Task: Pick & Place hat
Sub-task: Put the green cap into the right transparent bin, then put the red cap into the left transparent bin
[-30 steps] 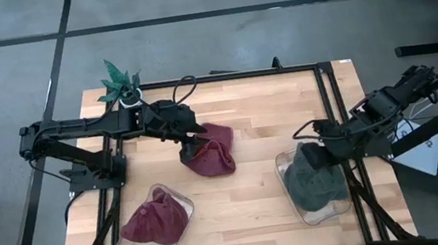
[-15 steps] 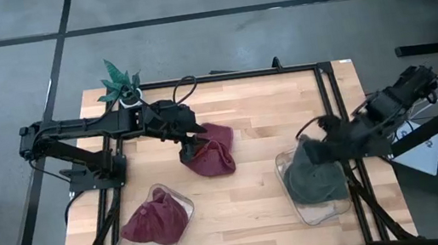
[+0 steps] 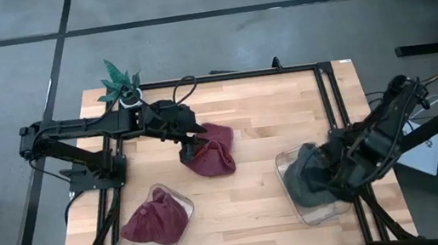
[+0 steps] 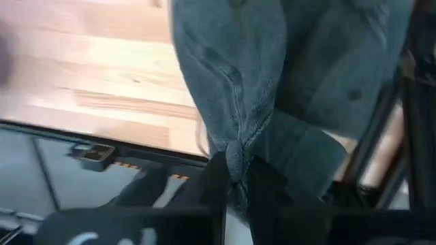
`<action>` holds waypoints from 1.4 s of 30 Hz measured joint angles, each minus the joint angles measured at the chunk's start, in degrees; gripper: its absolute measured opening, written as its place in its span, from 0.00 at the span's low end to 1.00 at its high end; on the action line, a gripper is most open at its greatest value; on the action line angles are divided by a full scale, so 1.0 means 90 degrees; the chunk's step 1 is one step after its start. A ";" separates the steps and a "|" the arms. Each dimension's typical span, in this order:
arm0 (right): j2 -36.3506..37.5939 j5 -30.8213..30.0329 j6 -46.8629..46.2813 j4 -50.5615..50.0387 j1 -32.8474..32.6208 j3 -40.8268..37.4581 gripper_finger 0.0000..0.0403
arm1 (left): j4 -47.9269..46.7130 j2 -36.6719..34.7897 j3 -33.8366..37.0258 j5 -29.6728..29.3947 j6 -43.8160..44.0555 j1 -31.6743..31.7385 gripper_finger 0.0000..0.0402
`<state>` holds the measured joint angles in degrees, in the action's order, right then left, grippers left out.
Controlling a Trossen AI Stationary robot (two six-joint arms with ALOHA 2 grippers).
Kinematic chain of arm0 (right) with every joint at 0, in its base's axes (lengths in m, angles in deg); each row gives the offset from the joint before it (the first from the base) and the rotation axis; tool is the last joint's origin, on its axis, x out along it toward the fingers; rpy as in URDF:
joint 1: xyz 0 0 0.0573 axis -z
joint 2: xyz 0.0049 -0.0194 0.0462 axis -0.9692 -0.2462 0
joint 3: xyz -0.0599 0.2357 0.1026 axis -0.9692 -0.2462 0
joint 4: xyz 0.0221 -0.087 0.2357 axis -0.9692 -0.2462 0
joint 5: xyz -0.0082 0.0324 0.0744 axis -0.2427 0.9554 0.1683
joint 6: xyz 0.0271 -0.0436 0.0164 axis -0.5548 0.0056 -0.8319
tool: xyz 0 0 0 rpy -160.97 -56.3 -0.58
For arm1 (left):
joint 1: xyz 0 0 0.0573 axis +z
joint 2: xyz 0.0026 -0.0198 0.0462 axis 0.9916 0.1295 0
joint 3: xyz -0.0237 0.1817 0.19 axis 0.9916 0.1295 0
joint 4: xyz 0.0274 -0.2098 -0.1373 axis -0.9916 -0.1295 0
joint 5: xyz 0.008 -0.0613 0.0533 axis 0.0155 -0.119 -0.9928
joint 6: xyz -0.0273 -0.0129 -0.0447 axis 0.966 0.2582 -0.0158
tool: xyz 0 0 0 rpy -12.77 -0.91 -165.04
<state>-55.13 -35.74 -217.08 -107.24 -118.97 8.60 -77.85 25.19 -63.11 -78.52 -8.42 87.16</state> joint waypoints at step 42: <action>0.0154 -0.0354 0.1480 -0.0857 0.0722 -0.0666 0.64 | -0.0002 0.0000 0.0000 0.0480 0.0145 -0.0013 0.41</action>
<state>-53.74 -38.93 -203.76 -114.96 -112.47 2.61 -77.87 25.19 -63.11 -74.20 -7.12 87.04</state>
